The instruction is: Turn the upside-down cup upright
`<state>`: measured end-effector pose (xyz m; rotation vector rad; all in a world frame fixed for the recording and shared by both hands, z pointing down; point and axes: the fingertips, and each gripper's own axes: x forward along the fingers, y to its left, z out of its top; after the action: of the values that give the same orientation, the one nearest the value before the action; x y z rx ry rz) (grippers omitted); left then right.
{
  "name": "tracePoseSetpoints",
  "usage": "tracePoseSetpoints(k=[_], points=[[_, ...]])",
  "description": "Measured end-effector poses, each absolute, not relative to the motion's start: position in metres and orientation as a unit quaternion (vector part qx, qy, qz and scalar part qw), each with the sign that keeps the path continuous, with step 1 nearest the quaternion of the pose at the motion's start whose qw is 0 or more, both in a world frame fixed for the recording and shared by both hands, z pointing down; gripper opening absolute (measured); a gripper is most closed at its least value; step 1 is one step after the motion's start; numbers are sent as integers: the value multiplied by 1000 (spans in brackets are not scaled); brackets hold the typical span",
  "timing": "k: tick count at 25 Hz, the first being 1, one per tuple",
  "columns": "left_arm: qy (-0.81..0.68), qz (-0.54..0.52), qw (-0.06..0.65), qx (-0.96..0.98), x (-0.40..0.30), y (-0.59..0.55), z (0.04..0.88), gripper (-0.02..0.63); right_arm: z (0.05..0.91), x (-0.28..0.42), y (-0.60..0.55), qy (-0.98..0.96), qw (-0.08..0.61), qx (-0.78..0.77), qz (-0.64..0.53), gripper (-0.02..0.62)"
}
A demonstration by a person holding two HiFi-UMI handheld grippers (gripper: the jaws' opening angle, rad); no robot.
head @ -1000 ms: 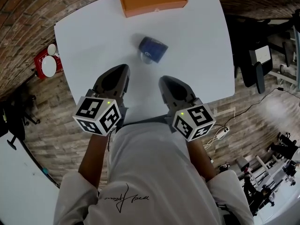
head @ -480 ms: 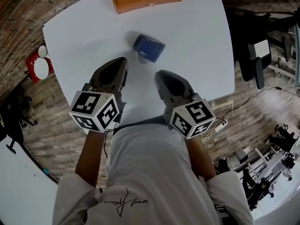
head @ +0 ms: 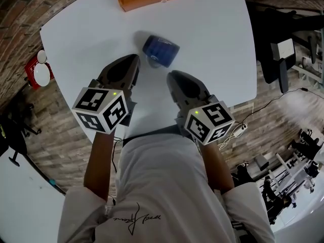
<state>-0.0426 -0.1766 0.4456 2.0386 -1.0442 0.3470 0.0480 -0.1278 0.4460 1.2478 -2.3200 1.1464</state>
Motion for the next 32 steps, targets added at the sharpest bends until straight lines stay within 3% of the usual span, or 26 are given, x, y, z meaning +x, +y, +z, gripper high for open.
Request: tracePoseSetpoints(k=[32], points=[[-359, 162, 421, 817, -27, -207, 483, 11, 475, 48, -151, -775, 93, 436, 449, 23]])
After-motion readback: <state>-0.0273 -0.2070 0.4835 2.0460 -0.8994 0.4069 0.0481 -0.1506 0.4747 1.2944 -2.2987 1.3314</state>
